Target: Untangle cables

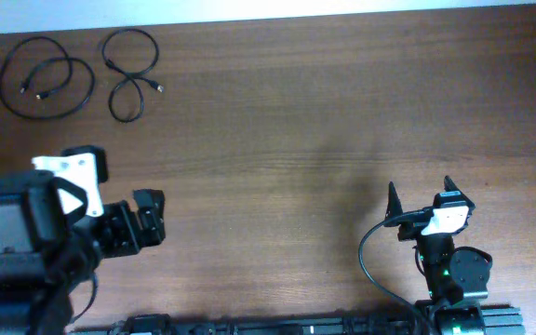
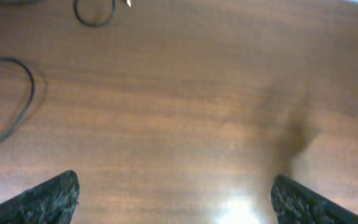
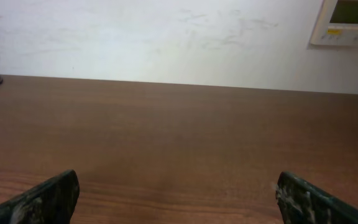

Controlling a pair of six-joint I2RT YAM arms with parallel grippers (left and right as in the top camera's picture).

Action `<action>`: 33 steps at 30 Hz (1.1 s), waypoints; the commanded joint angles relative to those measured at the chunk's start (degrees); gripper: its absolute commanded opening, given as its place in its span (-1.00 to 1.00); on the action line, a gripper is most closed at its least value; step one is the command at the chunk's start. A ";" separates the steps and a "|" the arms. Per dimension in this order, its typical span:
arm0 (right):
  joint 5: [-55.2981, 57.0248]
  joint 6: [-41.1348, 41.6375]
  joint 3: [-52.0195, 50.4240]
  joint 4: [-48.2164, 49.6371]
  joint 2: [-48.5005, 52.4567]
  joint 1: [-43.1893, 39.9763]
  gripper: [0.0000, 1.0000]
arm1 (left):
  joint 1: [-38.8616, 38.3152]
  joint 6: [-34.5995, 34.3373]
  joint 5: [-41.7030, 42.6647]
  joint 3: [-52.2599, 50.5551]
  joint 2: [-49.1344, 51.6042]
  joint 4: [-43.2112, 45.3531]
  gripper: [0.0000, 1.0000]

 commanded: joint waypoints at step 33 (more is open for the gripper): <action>0.66 -0.37 -0.48 -0.17 -0.59 -0.31 0.97 | -0.63 4.20 -7.63 -69.90 -44.92 61.92 0.97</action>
